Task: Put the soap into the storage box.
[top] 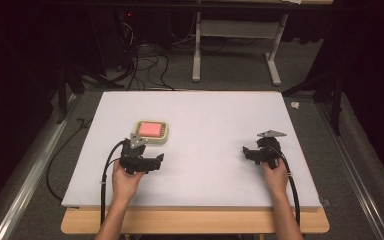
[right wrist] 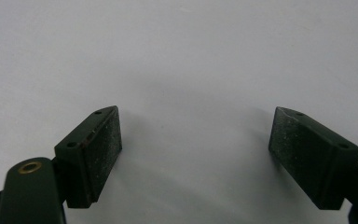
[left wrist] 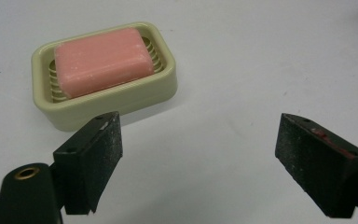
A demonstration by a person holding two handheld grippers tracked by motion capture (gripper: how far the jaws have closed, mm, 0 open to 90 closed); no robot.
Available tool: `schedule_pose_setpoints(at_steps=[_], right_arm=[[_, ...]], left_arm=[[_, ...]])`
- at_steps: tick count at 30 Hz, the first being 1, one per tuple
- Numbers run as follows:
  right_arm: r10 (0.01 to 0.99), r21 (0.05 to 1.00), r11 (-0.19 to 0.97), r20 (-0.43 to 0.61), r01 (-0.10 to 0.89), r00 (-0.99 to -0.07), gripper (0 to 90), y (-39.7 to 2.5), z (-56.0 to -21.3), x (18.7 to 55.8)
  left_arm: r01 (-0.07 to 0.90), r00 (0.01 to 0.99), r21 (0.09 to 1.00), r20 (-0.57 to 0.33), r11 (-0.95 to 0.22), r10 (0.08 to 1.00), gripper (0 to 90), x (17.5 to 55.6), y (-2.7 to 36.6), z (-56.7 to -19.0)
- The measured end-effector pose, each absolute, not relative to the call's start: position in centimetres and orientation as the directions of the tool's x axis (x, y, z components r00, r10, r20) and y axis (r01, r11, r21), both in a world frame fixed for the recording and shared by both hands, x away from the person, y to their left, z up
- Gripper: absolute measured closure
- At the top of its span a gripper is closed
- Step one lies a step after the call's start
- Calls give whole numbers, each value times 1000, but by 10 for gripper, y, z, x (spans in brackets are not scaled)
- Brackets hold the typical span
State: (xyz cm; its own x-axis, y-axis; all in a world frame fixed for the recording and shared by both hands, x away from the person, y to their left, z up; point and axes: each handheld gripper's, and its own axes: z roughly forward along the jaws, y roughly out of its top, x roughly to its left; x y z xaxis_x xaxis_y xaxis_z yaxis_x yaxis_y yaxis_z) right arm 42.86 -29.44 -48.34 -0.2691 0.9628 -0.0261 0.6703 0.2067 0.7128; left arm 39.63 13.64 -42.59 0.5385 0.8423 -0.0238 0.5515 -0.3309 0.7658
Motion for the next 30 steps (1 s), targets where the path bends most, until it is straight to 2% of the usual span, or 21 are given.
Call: schedule_pose_setpoints(at_steps=[30], right_arm=[[962, 713, 210, -30, 669, -270, 179, -294, -483, 428]], left_arm=[[601, 571, 710, -61, -366, 819, 157, 403, 126, -453]])
